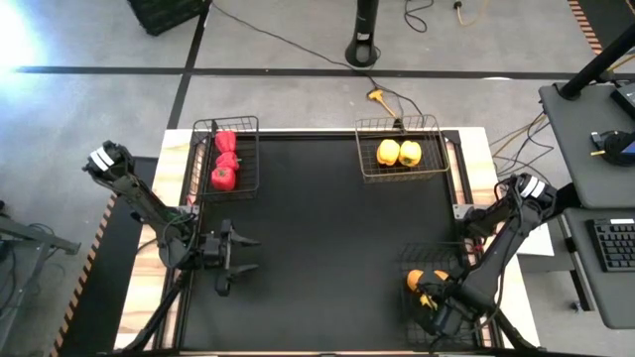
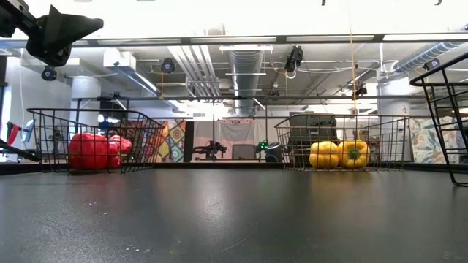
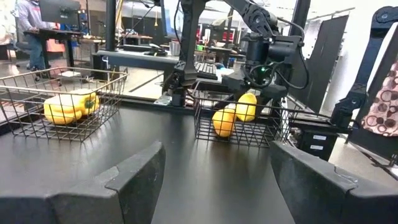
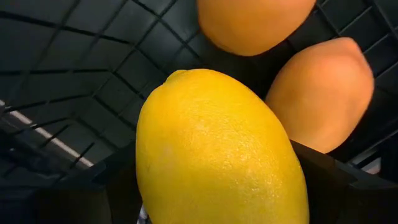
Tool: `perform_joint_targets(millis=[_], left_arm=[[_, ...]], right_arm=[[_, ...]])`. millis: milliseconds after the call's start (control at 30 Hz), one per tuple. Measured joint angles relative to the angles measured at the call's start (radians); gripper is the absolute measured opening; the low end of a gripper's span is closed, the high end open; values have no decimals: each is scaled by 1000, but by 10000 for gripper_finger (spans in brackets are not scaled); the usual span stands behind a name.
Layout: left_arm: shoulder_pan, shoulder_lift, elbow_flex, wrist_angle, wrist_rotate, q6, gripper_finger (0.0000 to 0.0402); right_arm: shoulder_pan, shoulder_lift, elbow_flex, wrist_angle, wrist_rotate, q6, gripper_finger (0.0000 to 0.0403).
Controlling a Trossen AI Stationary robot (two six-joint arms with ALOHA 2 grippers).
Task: Sort produce into baskets
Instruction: Put the yellow lemon into the bottom black mesh basket
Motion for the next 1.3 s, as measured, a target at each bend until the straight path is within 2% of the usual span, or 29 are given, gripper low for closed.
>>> perform_joint_targets(millis=[133,367,500,700,833,1000,1300], left_arm=[[0,0,0,0,0,0,272],[0,0,0,-3,0,1,272],[0,0,0,-3,0,2,274],[0,0,0,-3,0,3,295],[0,0,0,-3,0,3,309],[0,0,0,-2,1,3,321],[0,0,0,-3,1,3,329]], right_arm=[[0,0,5,1,-1,1,296],[0,-2,-58,103,-27,11,302],[0,-2,-71,94,-30,75,327],[0,-2,-59,95,-57,79,366],[-9,-2,-28,88,-131,66,366],[-14,-5,14,70,-122,69,365],[-23,29,-44,66,-85,45,365]])
